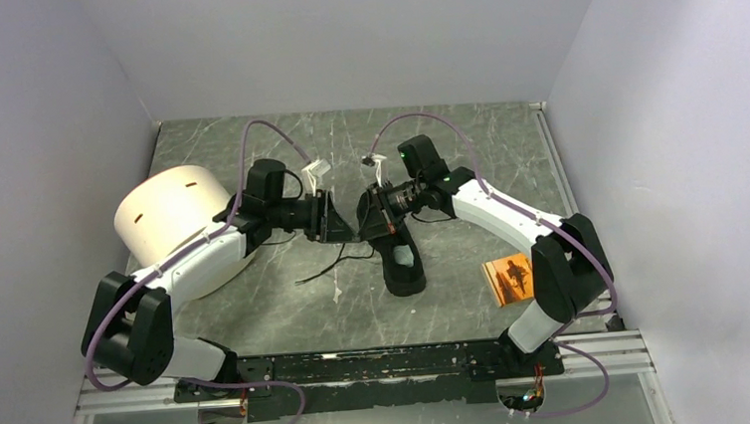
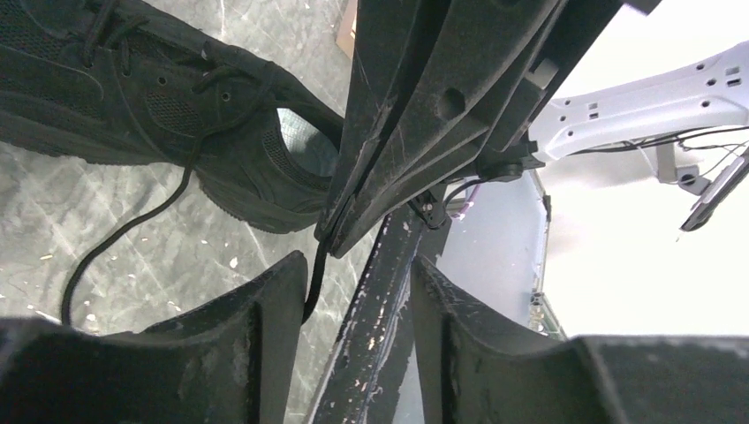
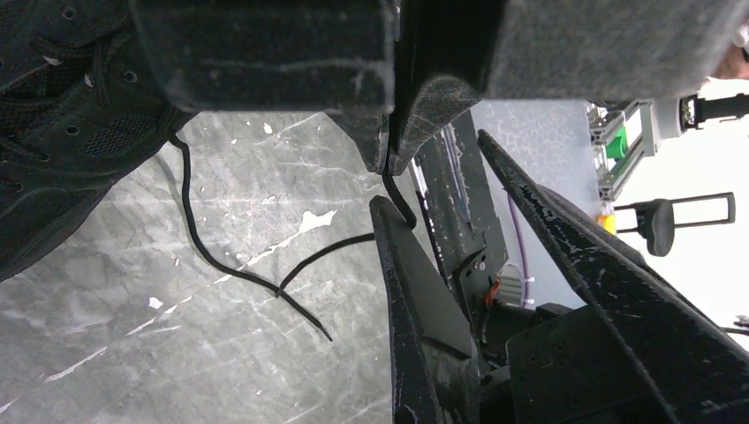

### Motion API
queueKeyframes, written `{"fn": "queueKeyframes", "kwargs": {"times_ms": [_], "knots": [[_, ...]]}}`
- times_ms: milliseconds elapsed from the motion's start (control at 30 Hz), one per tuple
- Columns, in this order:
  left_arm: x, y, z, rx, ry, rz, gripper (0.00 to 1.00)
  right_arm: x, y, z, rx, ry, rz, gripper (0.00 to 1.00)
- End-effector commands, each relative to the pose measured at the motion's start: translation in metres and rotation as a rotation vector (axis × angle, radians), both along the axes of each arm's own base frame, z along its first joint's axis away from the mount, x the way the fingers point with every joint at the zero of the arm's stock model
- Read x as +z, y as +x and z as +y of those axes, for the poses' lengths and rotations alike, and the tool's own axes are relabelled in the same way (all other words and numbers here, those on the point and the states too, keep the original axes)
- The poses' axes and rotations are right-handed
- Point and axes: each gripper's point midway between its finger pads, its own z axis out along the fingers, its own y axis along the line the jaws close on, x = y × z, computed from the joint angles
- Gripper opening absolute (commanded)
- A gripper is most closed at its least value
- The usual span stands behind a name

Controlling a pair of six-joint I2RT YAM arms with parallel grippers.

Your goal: Tie the shoes

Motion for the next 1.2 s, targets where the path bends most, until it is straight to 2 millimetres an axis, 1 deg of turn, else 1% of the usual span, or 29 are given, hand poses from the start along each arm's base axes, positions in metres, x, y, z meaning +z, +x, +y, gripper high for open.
{"fn": "queueKeyframes", "kwargs": {"times_ms": [0,67,167,200,267,333,367,400,467,600,667,700,767,867,967,1033,1067,1100,1167], "knots": [[-0.003,-0.007,0.003,-0.019,0.018,-0.013,0.47,0.011,0.003,-0.001,0.000,0.034,-0.032,0.00],[-0.008,-0.009,0.005,-0.021,0.028,0.002,0.41,0.011,0.002,-0.001,0.002,0.037,-0.032,0.00],[-0.011,-0.011,0.005,-0.017,0.030,0.009,0.32,0.010,0.002,-0.001,0.003,0.043,-0.024,0.00],[-0.010,-0.011,0.005,-0.019,0.026,0.007,0.27,0.010,0.001,0.000,0.005,0.043,-0.022,0.00],[-0.009,-0.009,0.004,-0.018,0.025,0.005,0.20,0.009,0.002,0.000,0.001,0.037,-0.019,0.00],[-0.009,-0.006,0.005,-0.009,0.043,0.002,0.07,0.007,0.005,-0.001,-0.013,0.023,-0.023,0.00],[-0.010,-0.004,0.006,0.002,0.059,-0.001,0.05,0.006,0.006,-0.002,-0.018,0.015,-0.027,0.00],[-0.010,-0.001,0.007,0.013,0.073,-0.011,0.05,0.005,0.009,-0.002,-0.030,0.003,-0.027,0.02],[-0.007,0.002,0.009,0.034,0.093,-0.016,0.05,0.001,0.016,-0.005,-0.073,-0.040,-0.032,0.10],[0.001,0.004,0.010,0.052,0.102,-0.023,0.05,0.005,0.031,-0.015,-0.187,-0.106,-0.076,0.35],[-0.004,0.003,0.013,0.064,0.128,0.004,0.05,0.011,0.040,-0.021,-0.249,-0.134,-0.113,0.42],[-0.007,0.002,0.014,0.068,0.139,0.018,0.05,0.012,0.046,-0.024,-0.277,-0.157,-0.134,0.46],[-0.015,-0.003,0.018,0.076,0.165,0.056,0.05,0.012,0.056,-0.030,-0.317,-0.201,-0.162,0.49],[-0.028,-0.013,0.026,0.087,0.218,0.110,0.05,0.005,0.069,-0.034,-0.344,-0.261,-0.197,0.50],[-0.035,-0.026,0.033,0.078,0.241,0.143,0.05,-0.009,0.075,-0.021,-0.313,-0.318,-0.233,0.51],[-0.038,-0.035,0.036,0.074,0.236,0.154,0.05,-0.020,0.072,-0.003,-0.277,-0.351,-0.254,0.51],[-0.038,-0.038,0.037,0.071,0.227,0.156,0.05,-0.029,0.073,0.002,-0.267,-0.391,-0.267,0.51],[-0.038,-0.041,0.037,0.071,0.222,0.164,0.05,-0.033,0.072,0.013,-0.252,-0.427,-0.286,0.51],[-0.038,-0.043,0.037,0.075,0.214,0.172,0.05,-0.049,0.066,0.029,-0.203,-0.508,-0.321,0.52]]}}
